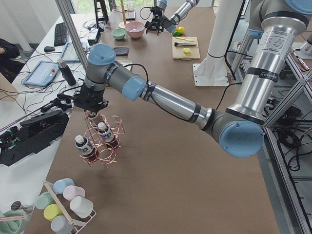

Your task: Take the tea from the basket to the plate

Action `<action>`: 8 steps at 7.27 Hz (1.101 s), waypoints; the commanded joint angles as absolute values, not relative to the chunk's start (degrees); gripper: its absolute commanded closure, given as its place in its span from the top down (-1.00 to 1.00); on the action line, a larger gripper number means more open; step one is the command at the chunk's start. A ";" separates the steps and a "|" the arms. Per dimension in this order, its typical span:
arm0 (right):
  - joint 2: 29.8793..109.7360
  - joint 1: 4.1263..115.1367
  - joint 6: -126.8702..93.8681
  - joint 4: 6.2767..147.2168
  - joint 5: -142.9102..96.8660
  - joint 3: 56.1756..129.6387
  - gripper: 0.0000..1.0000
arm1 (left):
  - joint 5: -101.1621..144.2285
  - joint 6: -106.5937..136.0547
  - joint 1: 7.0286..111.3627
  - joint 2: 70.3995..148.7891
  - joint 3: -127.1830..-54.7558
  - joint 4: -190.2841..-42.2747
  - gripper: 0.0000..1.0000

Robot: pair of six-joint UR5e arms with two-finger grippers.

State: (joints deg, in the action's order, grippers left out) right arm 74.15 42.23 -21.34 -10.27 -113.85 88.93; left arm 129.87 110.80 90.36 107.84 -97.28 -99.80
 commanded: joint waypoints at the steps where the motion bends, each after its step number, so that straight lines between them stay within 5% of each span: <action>1: 73.83 41.84 -21.36 -10.28 -113.56 88.86 1.00 | 129.82 120.19 84.25 100.29 -117.37 -96.24 -1.00; 5: 74.27 41.84 -21.36 -10.02 -113.47 88.51 1.00 | 129.38 143.19 66.92 102.90 -132.60 -88.03 -1.00; 8: 74.53 41.84 -21.36 -10.28 -113.47 88.24 1.00 | 119.52 159.21 53.14 123.61 -134.47 -66.04 -1.00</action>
